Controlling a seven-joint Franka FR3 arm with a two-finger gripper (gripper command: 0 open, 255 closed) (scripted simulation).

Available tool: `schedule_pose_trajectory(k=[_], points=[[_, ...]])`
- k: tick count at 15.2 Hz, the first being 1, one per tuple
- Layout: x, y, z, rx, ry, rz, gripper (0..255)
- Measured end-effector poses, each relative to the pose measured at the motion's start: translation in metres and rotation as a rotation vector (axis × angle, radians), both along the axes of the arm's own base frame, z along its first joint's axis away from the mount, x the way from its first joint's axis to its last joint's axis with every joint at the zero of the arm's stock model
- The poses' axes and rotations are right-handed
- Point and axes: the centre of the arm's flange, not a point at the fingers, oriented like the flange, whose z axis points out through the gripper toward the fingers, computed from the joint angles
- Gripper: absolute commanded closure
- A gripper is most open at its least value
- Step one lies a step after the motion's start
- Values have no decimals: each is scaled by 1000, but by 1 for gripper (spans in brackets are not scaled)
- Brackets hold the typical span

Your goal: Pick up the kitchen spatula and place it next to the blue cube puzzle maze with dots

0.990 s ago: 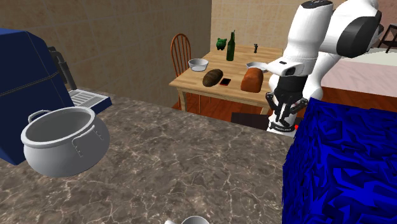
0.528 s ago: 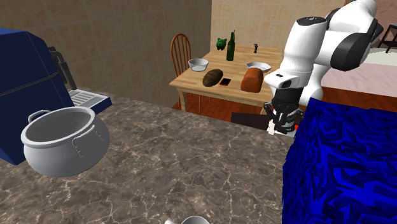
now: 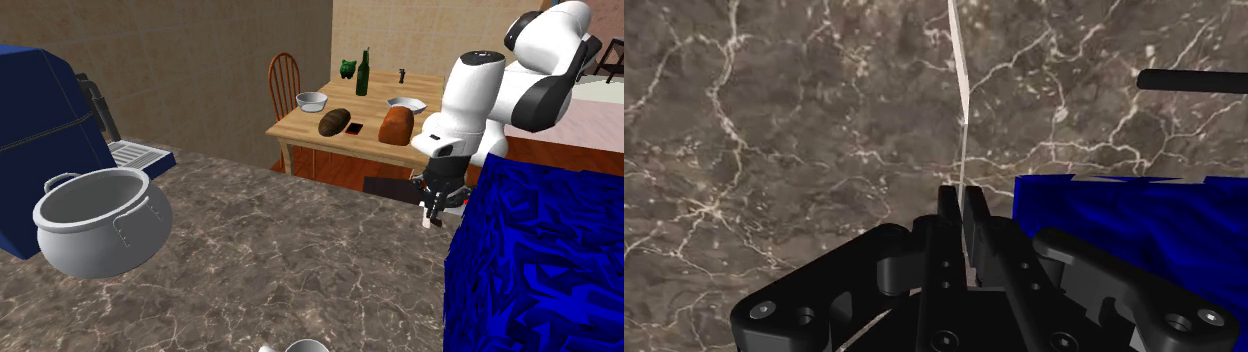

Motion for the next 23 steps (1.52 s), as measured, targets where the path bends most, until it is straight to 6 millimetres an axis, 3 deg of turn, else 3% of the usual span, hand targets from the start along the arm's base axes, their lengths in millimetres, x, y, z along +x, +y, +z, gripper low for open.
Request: schedule_pose_trajectory(k=[12, 20, 21, 23], points=[[0, -2, -68, -11, 6, -1, 255], [0, -1, -79, -5, 3, -1, 255], [0, -2, -79, -4, 2, -1, 0], [0, -3, -80, -9, 5, -1, 0]])
